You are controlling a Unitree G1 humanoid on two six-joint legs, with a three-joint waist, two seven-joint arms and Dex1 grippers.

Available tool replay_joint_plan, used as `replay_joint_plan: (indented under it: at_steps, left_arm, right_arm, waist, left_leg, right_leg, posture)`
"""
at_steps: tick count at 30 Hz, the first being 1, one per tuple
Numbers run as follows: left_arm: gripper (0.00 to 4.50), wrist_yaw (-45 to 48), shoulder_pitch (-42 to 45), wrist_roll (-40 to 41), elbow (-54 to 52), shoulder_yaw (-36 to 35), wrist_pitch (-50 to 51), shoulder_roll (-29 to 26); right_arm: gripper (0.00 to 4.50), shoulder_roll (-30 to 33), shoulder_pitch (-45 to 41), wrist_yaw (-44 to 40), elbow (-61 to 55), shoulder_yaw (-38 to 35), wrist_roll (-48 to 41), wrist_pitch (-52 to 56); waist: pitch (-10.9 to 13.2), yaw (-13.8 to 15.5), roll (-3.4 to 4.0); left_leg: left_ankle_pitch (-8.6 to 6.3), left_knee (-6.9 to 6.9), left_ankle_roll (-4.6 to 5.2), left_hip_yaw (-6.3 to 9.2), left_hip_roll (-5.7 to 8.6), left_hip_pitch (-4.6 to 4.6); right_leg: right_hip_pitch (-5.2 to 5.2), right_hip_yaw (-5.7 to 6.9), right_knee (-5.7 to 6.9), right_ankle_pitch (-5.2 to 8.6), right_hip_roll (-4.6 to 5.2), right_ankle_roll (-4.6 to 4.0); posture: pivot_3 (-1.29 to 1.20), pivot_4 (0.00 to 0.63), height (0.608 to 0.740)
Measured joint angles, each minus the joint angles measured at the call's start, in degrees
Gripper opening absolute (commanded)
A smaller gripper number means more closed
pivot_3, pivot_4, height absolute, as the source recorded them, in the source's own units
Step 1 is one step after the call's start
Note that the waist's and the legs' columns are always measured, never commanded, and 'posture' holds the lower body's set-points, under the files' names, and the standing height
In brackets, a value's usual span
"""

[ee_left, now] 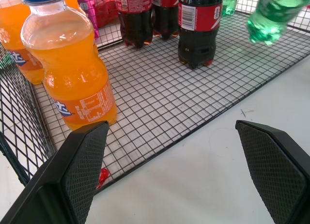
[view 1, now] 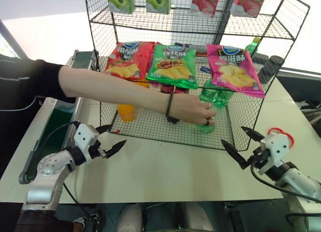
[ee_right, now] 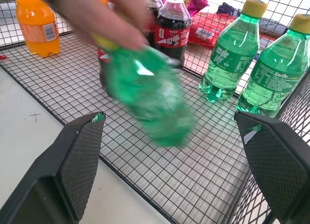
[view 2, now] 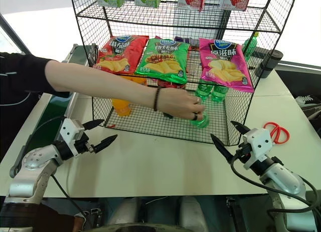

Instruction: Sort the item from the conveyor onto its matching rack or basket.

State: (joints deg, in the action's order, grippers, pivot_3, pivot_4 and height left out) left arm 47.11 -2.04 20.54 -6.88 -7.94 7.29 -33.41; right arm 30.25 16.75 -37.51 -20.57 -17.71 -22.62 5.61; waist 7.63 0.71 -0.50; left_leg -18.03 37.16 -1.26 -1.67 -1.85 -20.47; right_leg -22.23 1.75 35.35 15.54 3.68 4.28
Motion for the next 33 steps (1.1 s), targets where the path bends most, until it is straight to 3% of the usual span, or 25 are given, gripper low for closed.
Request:
replay_joint_plan:
  at_steps: [22, 33]
  left_arm:
    - [4.5, -3.8, 0.7, -0.9, 2.3, 0.0, -1.9, 4.9]
    - [4.5, -8.6, 3.3, 0.9, 3.6, -1.9, 0.0, 7.6]
  right_arm:
    - [4.44, 0.2, -6.1, -2.1, 2.9, 1.8, 1.6, -0.7]
    - [4.44, 0.0, -9.1, -1.3, 2.9, 6.3, 2.0, 0.4]
  waist:
    - [0.0, 0.0, 0.0]
    - [0.0, -0.1, -0.01]
  left_leg:
    - [0.0, 0.0, 0.0, 0.0, 0.01, 0.0]
    - [0.0, 0.0, 0.0, 0.0, 0.0, -0.01]
  right_leg:
    - [0.0, 0.01, 0.01, -0.07, -0.06, 0.12]
    - [-0.01, 0.01, 0.01, -0.08, -0.07, 0.15]
  posture:
    - [0.0, 0.15, 0.74]
    - [0.0, 0.15, 0.74]
